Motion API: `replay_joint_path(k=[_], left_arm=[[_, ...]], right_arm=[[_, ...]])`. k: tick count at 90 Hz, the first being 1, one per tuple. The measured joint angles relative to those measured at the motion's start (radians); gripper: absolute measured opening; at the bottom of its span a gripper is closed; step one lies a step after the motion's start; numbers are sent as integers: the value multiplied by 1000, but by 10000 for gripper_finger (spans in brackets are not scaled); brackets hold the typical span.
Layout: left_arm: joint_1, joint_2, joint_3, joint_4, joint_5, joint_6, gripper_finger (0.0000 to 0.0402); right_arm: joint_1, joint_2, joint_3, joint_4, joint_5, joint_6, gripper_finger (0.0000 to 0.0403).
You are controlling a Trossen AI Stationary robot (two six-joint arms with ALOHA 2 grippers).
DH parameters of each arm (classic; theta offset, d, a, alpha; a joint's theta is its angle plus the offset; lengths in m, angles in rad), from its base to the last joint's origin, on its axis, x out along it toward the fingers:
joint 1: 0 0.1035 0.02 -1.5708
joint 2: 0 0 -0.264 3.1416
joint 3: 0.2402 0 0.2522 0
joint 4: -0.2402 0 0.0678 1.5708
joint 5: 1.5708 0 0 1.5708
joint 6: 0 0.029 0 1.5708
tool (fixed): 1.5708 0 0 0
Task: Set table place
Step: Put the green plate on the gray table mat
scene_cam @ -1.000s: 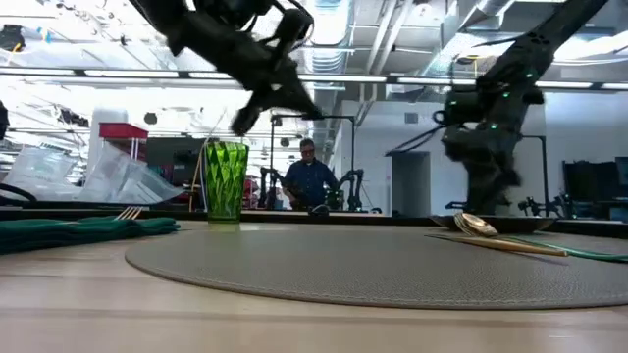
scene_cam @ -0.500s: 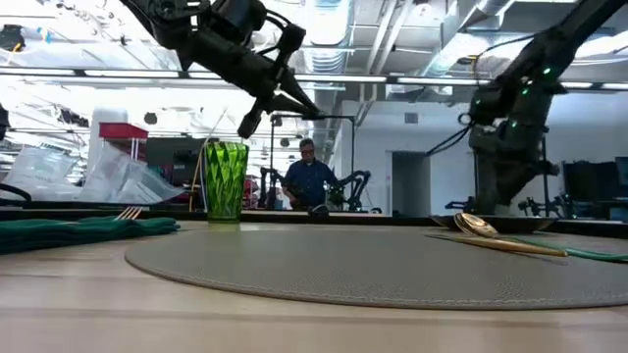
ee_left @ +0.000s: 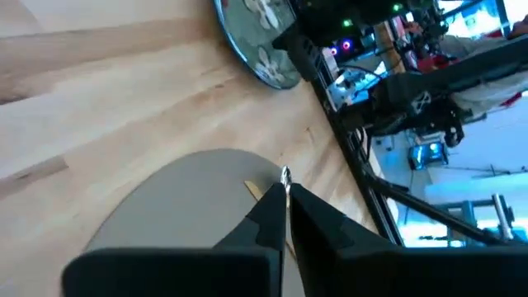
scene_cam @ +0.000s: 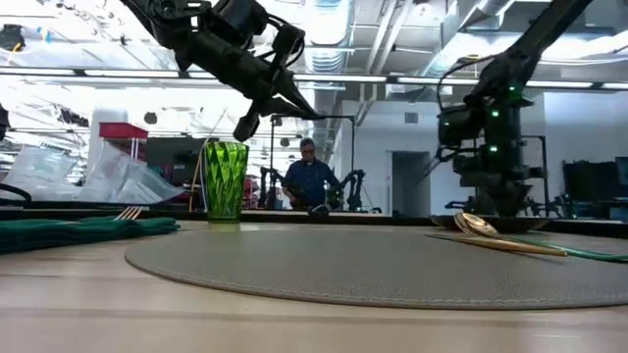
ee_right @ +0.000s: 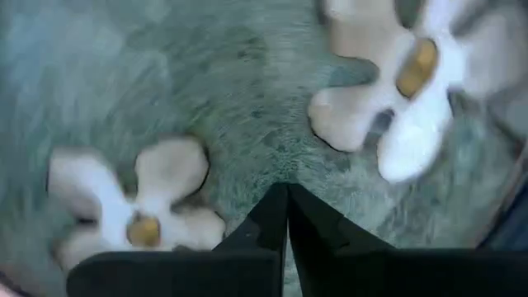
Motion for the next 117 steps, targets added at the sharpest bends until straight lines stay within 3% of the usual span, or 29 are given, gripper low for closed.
replay_joint_path(k=[19, 43, 81, 86, 97, 117], left_arm=[[3, 0, 0, -41, 0, 45, 0], [5, 0, 0, -58, -17, 74, 0], [8, 0, 0, -55, -29, 88, 0], [8, 0, 0, -56, -29, 88, 0], [8, 0, 0, -56, -29, 88, 0], [8, 0, 0, -57, -29, 92, 0]], right_arm=[[97, 132, 205, -6, -86, 6, 0], [197, 278, 336, -25, -223, -4, 0], [283, 299, 467, -8, -282, -46, 0], [280, 299, 490, -31, -249, -48, 0], [237, 283, 511, -127, -28, -50, 0], [83, 325, 514, -165, -64, -53, 0]])
